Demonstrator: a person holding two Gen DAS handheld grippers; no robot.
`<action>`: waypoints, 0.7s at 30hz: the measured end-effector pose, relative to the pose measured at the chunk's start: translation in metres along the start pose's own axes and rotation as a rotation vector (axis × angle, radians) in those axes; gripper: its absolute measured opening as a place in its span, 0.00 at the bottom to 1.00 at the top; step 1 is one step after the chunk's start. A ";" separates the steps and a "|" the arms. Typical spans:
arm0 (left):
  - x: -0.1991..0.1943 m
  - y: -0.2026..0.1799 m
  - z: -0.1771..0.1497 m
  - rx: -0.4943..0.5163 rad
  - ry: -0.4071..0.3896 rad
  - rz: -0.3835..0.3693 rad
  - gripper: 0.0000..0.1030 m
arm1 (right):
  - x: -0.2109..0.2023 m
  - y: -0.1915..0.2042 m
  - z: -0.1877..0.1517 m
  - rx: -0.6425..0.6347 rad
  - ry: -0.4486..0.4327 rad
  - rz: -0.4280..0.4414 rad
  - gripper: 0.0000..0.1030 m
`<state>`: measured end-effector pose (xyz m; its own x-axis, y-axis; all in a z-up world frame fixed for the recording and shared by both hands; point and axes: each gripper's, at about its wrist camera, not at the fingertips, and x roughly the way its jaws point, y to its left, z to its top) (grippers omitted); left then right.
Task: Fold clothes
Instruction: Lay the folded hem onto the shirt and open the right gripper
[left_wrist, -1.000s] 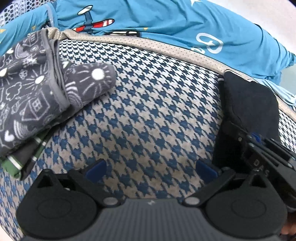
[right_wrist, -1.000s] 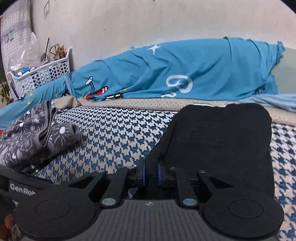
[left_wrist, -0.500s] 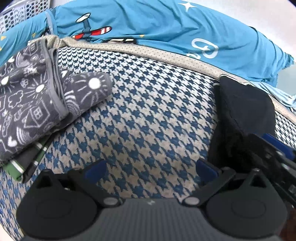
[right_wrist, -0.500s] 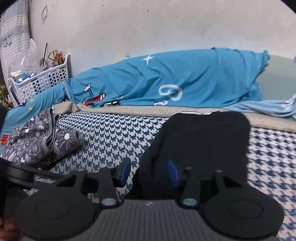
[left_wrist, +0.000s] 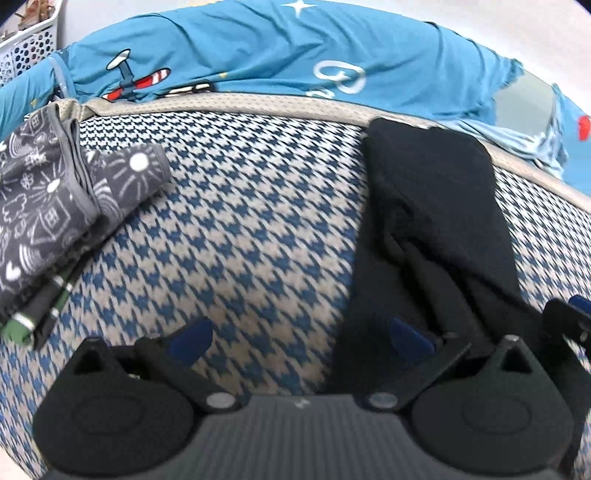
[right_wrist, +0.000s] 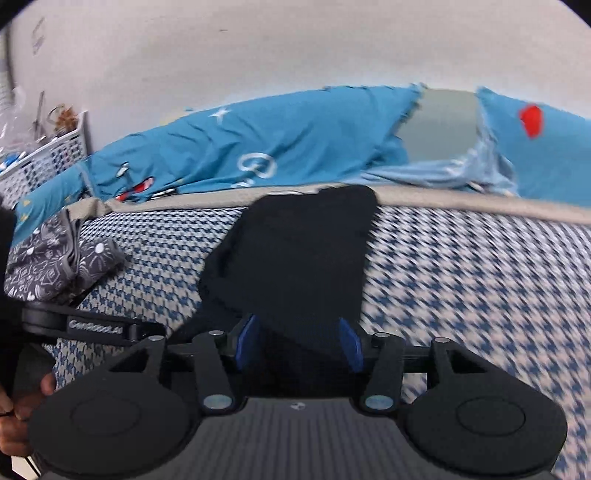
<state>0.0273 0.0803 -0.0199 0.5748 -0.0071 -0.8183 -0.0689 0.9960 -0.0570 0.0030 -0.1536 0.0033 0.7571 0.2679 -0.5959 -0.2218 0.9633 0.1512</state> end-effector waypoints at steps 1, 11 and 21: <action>-0.002 -0.002 -0.004 0.009 -0.001 -0.004 1.00 | -0.005 -0.004 -0.003 0.015 0.000 -0.008 0.47; -0.031 -0.013 -0.037 0.073 -0.025 0.003 1.00 | -0.051 -0.021 -0.036 0.096 0.006 -0.082 0.56; -0.047 -0.017 -0.067 0.078 -0.027 0.007 1.00 | -0.076 -0.035 -0.061 0.160 0.013 -0.136 0.57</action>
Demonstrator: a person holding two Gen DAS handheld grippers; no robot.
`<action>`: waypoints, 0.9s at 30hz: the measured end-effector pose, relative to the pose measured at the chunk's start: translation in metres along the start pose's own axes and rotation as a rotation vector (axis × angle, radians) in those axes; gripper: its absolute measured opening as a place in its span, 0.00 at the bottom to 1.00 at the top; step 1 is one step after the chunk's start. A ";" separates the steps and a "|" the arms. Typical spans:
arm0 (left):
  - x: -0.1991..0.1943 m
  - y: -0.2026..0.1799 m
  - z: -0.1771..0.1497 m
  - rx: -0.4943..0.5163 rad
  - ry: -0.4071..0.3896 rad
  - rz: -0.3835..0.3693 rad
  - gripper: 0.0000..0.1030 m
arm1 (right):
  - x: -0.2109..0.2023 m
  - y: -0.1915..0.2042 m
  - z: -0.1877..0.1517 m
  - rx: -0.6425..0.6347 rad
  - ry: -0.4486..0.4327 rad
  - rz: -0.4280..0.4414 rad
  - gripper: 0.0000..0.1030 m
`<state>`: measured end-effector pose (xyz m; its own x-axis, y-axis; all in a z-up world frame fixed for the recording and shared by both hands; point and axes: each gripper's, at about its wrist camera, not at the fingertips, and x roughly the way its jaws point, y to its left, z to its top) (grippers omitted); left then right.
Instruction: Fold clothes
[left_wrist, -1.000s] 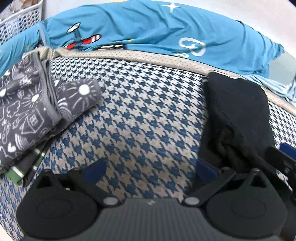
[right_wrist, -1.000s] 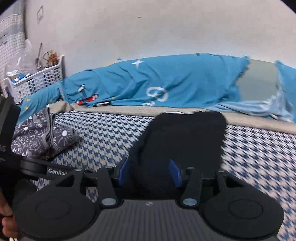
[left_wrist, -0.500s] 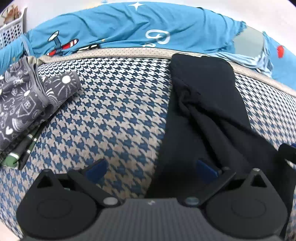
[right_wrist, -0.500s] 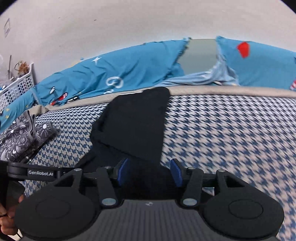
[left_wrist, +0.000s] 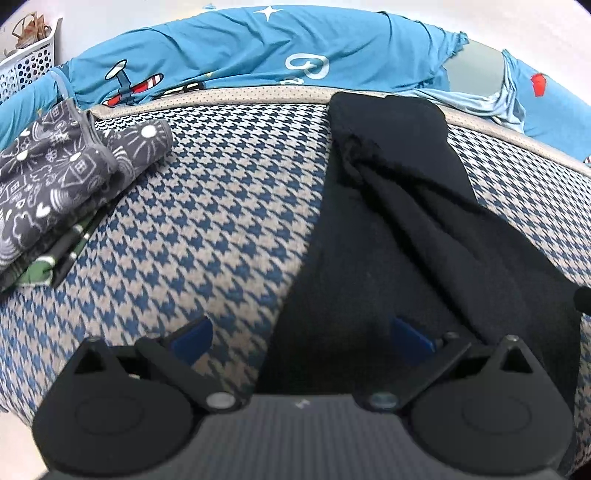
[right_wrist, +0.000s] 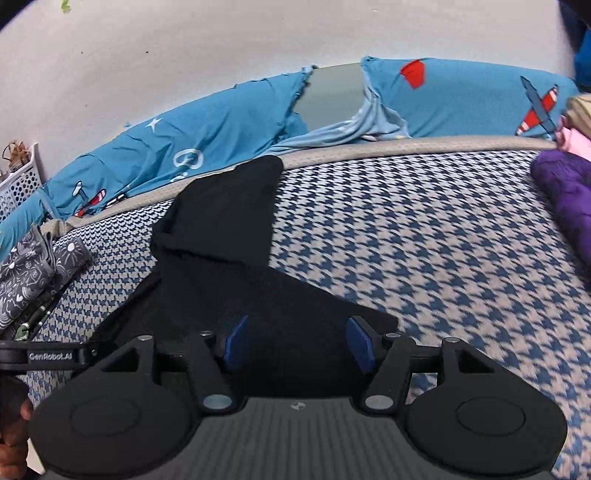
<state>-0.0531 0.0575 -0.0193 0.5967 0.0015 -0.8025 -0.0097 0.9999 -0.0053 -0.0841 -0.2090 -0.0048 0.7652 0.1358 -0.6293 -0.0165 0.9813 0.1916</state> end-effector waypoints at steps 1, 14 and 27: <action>-0.002 -0.002 -0.003 0.005 -0.001 0.000 1.00 | -0.001 -0.001 -0.002 0.000 0.000 -0.005 0.57; -0.008 -0.019 -0.028 0.037 -0.013 0.028 1.00 | -0.010 -0.024 -0.026 0.062 0.029 -0.061 0.58; 0.001 -0.021 -0.034 0.028 0.007 0.034 1.00 | -0.002 -0.016 -0.045 -0.030 0.033 -0.089 0.71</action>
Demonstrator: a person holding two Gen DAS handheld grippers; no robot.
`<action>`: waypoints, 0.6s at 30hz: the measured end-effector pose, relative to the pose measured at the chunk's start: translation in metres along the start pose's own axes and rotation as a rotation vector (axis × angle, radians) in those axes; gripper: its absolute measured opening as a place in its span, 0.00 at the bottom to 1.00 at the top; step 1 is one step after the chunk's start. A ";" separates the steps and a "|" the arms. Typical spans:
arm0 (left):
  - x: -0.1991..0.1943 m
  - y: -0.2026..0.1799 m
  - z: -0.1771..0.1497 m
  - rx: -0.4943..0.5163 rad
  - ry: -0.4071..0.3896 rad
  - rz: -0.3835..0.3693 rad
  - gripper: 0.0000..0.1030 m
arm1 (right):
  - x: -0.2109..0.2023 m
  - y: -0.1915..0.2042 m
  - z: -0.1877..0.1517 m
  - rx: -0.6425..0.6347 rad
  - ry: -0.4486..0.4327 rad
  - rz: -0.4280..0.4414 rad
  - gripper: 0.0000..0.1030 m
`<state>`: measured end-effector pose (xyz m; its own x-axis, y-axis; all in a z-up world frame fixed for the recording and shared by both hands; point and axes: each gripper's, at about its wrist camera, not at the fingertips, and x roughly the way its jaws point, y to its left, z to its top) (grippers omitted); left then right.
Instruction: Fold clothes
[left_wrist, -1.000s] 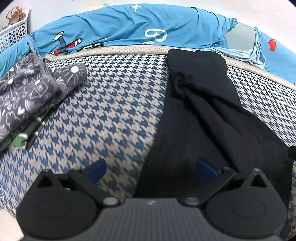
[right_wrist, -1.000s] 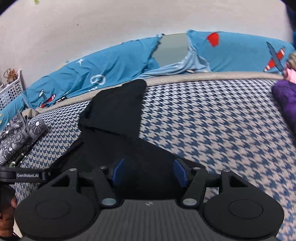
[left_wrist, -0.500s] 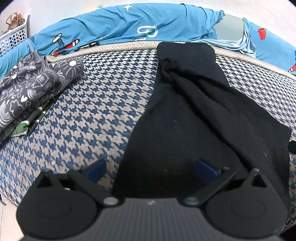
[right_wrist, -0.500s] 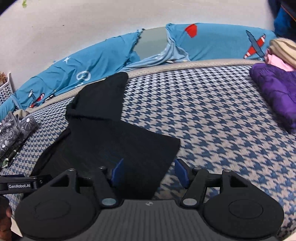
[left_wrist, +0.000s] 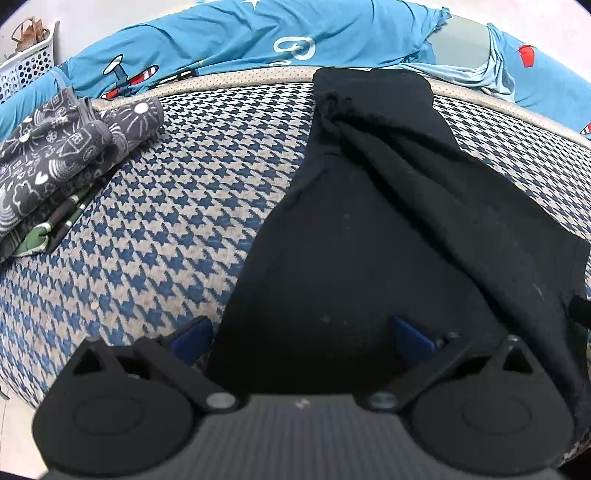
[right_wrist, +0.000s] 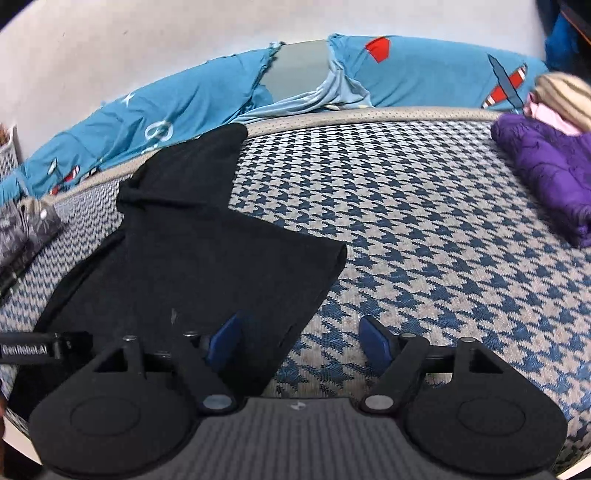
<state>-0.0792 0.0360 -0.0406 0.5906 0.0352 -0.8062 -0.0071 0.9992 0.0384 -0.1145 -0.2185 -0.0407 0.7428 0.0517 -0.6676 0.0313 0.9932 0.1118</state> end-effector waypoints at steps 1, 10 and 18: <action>0.000 0.000 0.000 0.001 0.000 0.001 1.00 | 0.000 0.001 -0.001 -0.011 0.000 -0.004 0.72; 0.001 0.000 -0.001 0.001 -0.005 0.000 1.00 | 0.002 0.007 -0.008 -0.068 -0.016 -0.024 0.73; 0.001 0.000 -0.002 0.001 -0.014 0.000 1.00 | 0.004 0.008 -0.009 -0.084 -0.017 -0.028 0.75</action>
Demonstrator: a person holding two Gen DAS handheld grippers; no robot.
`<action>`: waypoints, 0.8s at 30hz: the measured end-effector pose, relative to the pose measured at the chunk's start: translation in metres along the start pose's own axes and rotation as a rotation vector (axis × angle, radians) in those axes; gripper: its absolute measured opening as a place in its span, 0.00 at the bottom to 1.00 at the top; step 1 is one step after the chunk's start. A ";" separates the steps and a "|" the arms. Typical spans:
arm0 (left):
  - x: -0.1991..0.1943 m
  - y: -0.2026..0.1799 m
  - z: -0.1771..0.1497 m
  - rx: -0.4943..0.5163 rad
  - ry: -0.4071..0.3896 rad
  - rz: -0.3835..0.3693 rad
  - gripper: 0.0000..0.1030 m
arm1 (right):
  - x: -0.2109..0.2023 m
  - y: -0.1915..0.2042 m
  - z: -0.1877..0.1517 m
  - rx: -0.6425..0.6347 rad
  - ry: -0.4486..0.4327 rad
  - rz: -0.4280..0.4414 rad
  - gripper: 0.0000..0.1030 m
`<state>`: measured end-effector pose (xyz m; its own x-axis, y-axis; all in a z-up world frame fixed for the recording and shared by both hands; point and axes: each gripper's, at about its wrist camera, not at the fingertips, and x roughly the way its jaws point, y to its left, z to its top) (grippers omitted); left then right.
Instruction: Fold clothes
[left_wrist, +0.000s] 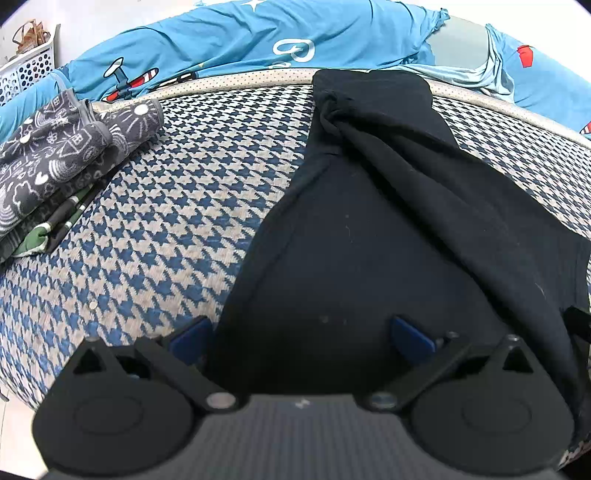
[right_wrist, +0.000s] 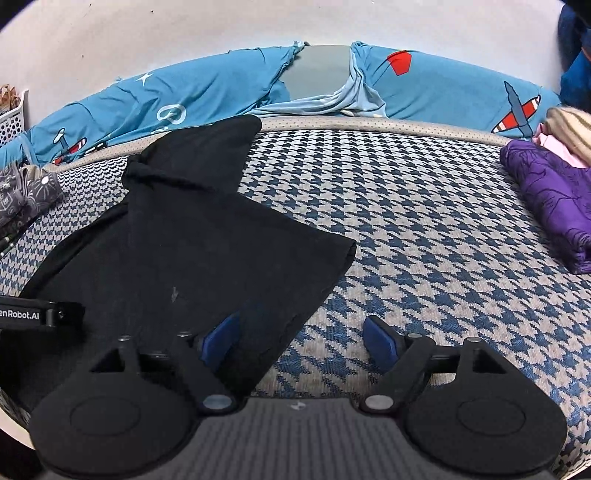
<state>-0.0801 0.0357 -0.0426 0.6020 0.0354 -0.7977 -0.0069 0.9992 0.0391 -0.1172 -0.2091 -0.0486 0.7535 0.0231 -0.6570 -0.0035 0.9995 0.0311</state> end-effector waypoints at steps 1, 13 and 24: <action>0.000 0.000 0.000 0.000 0.000 0.000 1.00 | 0.000 0.000 0.000 -0.002 0.001 0.001 0.76; -0.001 -0.001 -0.002 0.002 -0.015 0.004 1.00 | -0.001 -0.001 -0.002 -0.011 0.000 0.009 0.76; -0.003 0.000 -0.004 0.009 -0.018 0.000 1.00 | -0.003 0.000 -0.004 -0.032 -0.005 0.012 0.80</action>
<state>-0.0849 0.0360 -0.0430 0.6166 0.0347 -0.7865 0.0006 0.9990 0.0446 -0.1224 -0.2090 -0.0501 0.7564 0.0352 -0.6532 -0.0339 0.9993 0.0146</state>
